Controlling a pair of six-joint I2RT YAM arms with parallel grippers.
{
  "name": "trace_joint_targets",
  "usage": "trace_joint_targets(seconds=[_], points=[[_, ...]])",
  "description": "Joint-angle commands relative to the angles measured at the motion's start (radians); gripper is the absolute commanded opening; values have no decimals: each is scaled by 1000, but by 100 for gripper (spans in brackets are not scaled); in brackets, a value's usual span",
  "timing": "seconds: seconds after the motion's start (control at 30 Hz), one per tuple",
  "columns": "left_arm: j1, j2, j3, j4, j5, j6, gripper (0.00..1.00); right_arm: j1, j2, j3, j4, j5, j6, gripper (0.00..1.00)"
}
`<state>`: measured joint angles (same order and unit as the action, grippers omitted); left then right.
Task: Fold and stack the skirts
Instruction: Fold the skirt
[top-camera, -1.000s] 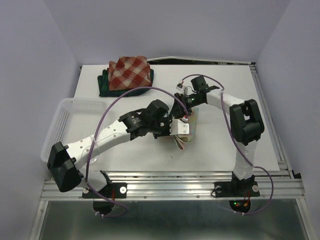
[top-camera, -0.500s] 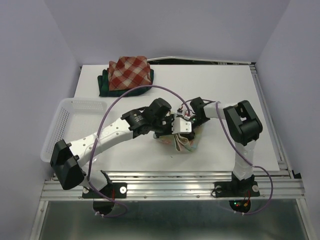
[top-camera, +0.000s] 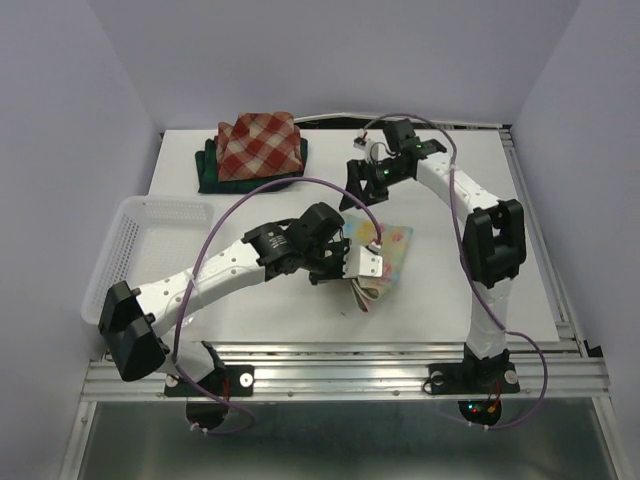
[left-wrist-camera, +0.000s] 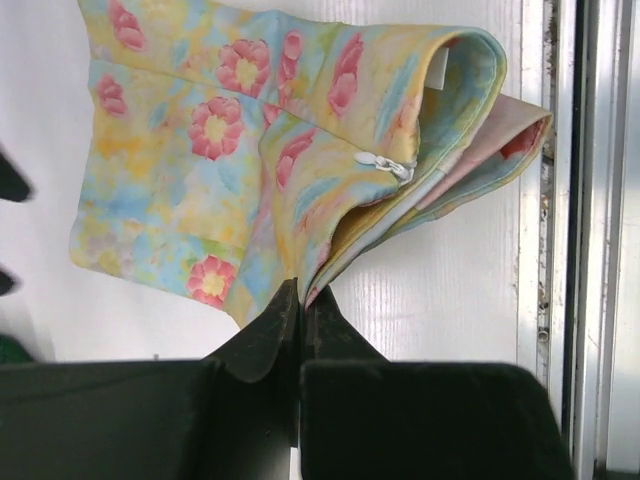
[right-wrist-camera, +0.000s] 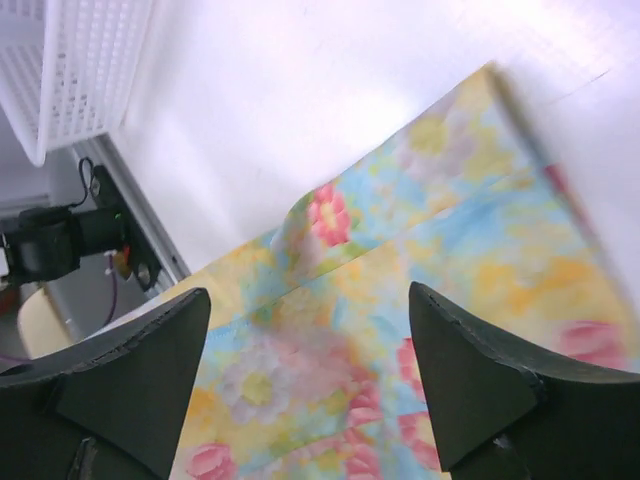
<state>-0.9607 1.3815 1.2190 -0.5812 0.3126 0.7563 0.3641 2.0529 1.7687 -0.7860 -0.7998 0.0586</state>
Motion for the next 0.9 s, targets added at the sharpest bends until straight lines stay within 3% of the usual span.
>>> trace_joint_targets(seconds=[0.0,0.2,0.47,0.57,0.63,0.87], points=[[-7,-50,5,-14,54,23,0,-79,79,176,-120,120,-86,84],[-16,-33,31,-39,63,34,0,-93,202,210,-131,267,-154,76],[-18,8,77,-57,75,14,0,-93,251,114,-165,264,-247,60],[-16,37,123,-65,71,9,0,-93,257,68,-167,208,-256,39],[-13,56,158,-66,62,15,0,-82,257,48,-171,148,-264,33],[19,197,249,-34,-9,72,0,-51,207,-35,-145,48,-263,29]])
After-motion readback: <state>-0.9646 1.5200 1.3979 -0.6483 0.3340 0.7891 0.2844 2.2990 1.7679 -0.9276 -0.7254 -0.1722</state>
